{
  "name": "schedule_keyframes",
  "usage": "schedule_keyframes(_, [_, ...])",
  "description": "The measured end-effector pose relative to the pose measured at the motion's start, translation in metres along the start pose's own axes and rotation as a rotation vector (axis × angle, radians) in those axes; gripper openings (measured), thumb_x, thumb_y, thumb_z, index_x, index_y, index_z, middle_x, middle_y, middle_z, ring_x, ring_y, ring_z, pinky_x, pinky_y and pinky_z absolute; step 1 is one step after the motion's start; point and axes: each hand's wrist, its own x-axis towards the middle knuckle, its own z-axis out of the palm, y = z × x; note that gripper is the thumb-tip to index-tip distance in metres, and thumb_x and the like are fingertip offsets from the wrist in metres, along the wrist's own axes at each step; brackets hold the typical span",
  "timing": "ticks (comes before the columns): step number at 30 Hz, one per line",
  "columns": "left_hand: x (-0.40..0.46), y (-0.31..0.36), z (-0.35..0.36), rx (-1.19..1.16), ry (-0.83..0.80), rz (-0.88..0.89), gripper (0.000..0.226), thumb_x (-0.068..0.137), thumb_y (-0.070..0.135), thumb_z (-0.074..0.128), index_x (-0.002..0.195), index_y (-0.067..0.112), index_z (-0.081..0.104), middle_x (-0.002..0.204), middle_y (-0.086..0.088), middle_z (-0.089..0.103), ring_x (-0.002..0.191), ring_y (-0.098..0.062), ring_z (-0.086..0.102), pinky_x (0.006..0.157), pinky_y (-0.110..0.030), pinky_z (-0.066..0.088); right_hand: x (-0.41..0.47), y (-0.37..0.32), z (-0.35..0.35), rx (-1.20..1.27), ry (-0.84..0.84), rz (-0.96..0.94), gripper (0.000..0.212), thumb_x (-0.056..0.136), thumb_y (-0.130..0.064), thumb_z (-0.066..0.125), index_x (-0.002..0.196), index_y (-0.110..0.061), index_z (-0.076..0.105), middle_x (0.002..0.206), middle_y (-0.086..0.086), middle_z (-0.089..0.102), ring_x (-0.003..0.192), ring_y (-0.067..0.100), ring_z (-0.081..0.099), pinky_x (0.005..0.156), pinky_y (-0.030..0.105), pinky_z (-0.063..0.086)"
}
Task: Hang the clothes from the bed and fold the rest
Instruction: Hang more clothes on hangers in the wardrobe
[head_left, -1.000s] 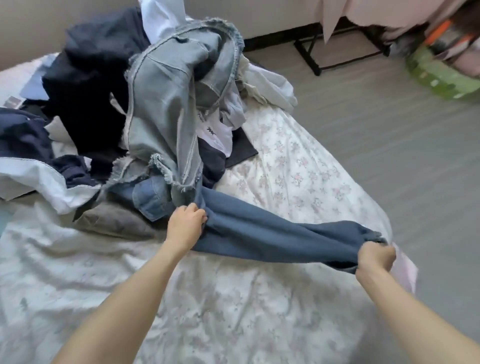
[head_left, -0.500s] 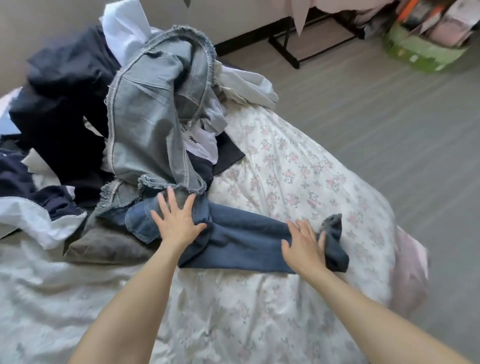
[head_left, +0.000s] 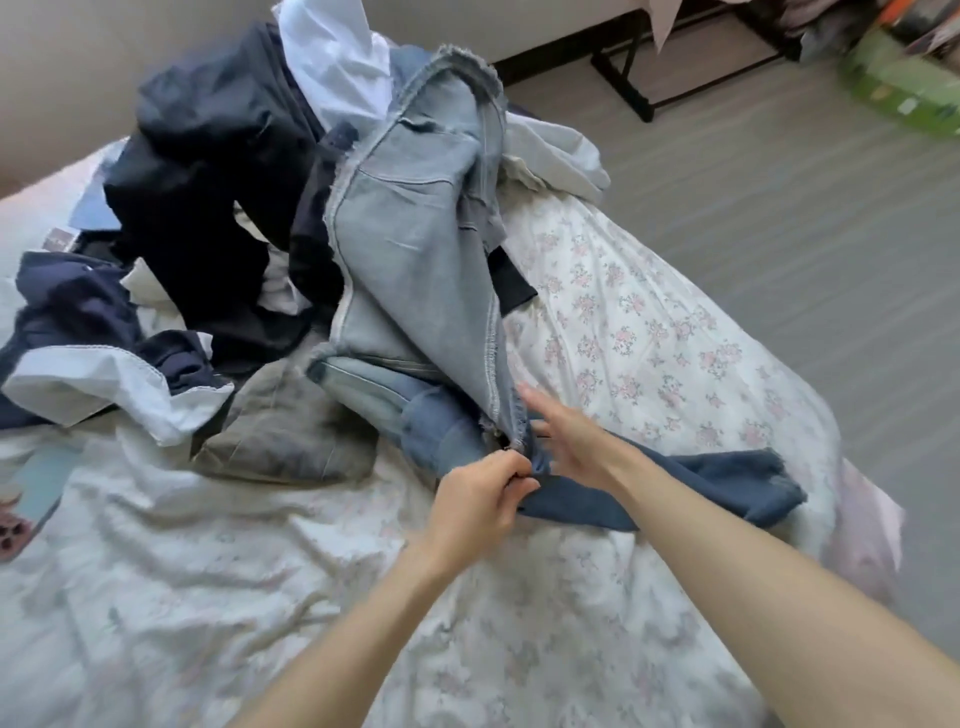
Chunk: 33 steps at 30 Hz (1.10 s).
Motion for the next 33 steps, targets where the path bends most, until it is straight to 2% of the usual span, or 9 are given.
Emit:
schedule_keyframes(4, [-0.017, 0.03, 0.011, -0.123, -0.08, -0.036, 0.01, 0.087, 0.012, 0.059, 0.089, 0.003, 0.059, 0.075, -0.006, 0.068, 0.068, -0.027, 0.064, 0.061, -0.038, 0.052, -0.015, 0.003, 0.004, -0.27, 0.184, -0.165, 0.037, 0.094, -0.028, 0.051, 0.122, -0.003, 0.052, 0.101, 0.005, 0.056, 0.077, 0.007, 0.056, 0.068, 0.023, 0.044])
schedule_keyframes(7, [-0.028, 0.042, 0.005, -0.163, 0.047, -0.16, 0.007, 0.087, 0.008, 0.06, 0.093, 0.005, 0.058, 0.078, -0.002, 0.071, 0.071, -0.017, 0.068, 0.064, -0.037, 0.055, -0.048, 0.025, -0.02, -0.468, 0.419, -0.302, 0.032, 0.097, -0.017, 0.039, 0.126, -0.008, 0.049, 0.12, 0.009, 0.057, 0.107, 0.022, 0.054, 0.086, 0.031, 0.04])
schedule_keyframes(12, [-0.014, 0.087, 0.0, 0.077, 0.156, 0.07, 0.018, 0.083, 0.004, 0.058, 0.099, 0.007, 0.065, 0.095, -0.002, 0.067, 0.087, -0.021, 0.062, 0.07, -0.035, 0.054, -0.147, 0.075, -0.072, -1.034, 0.467, -0.418, 0.019, 0.093, -0.019, 0.044, 0.108, -0.024, 0.055, 0.098, 0.003, 0.065, 0.091, 0.029, 0.059, 0.069, 0.037, 0.042])
schedule_keyframes(15, [0.008, 0.132, 0.023, 0.154, -0.039, 0.278, 0.032, 0.088, 0.008, 0.056, 0.12, 0.009, 0.061, 0.127, -0.005, 0.059, 0.121, -0.031, 0.049, 0.095, -0.043, 0.044, -0.214, 0.096, -0.098, -1.361, 0.526, -0.468, 0.029, 0.089, -0.02, 0.053, 0.118, -0.022, 0.06, 0.097, 0.002, 0.063, 0.09, 0.024, 0.061, 0.066, 0.033, 0.043])
schedule_keyframes(20, [0.013, 0.248, 0.098, 0.262, -0.689, 0.402, 0.042, 0.1, 0.02, 0.032, 0.141, 0.03, 0.037, 0.148, 0.011, 0.036, 0.143, -0.015, 0.012, 0.115, -0.04, 0.01, -0.341, 0.129, -0.133, -1.46, 0.798, -0.775, 0.02, 0.076, -0.016, 0.053, 0.081, -0.015, 0.073, 0.058, 0.002, 0.057, 0.048, 0.02, 0.058, 0.037, 0.023, 0.042])
schedule_keyframes(24, [-0.013, 0.343, 0.124, 0.095, -1.052, 0.325, 0.035, 0.088, 0.025, 0.042, 0.114, 0.017, 0.063, 0.116, -0.008, 0.064, 0.107, -0.018, 0.055, 0.087, -0.018, 0.037, -0.44, 0.172, -0.158, -1.329, 1.051, -0.804, 0.034, 0.065, -0.003, 0.06, 0.093, -0.017, 0.048, 0.062, 0.004, 0.059, 0.05, 0.023, 0.056, 0.041, 0.023, 0.043])
schedule_keyframes(26, [-0.035, 0.385, 0.131, 0.114, -1.151, 0.42, 0.039, 0.071, 0.033, 0.041, 0.097, 0.016, 0.062, 0.096, -0.008, 0.064, 0.087, -0.018, 0.054, 0.066, -0.011, 0.034, -0.492, 0.201, -0.167, -1.238, 1.201, -0.792, 0.038, 0.061, 0.002, 0.057, 0.09, -0.016, 0.042, 0.063, 0.005, 0.057, 0.05, 0.023, 0.055, 0.047, 0.025, 0.041])
schedule_keyframes(29, [-0.074, 0.435, 0.144, 0.043, -1.285, 0.4, 0.032, 0.073, 0.031, 0.047, 0.103, 0.021, 0.051, 0.079, 0.008, 0.052, 0.068, -0.009, 0.048, 0.064, -0.015, 0.036, -0.549, 0.238, -0.17, -1.042, 1.371, -0.744, 0.038, 0.057, 0.009, 0.06, 0.089, -0.01, 0.049, 0.067, 0.008, 0.06, 0.055, 0.025, 0.057, 0.057, 0.024, 0.038])
schedule_keyframes(33, [-0.135, 0.504, 0.17, -0.015, -1.389, 0.473, 0.028, 0.066, 0.025, 0.046, 0.089, 0.007, 0.045, 0.076, -0.003, 0.042, 0.068, -0.015, 0.038, 0.065, -0.03, 0.034, -0.615, 0.288, -0.163, -0.902, 1.617, -0.79, 0.026, 0.067, -0.005, 0.04, 0.09, -0.011, 0.05, 0.075, 0.011, 0.066, 0.073, 0.016, 0.053, 0.065, 0.023, 0.04])
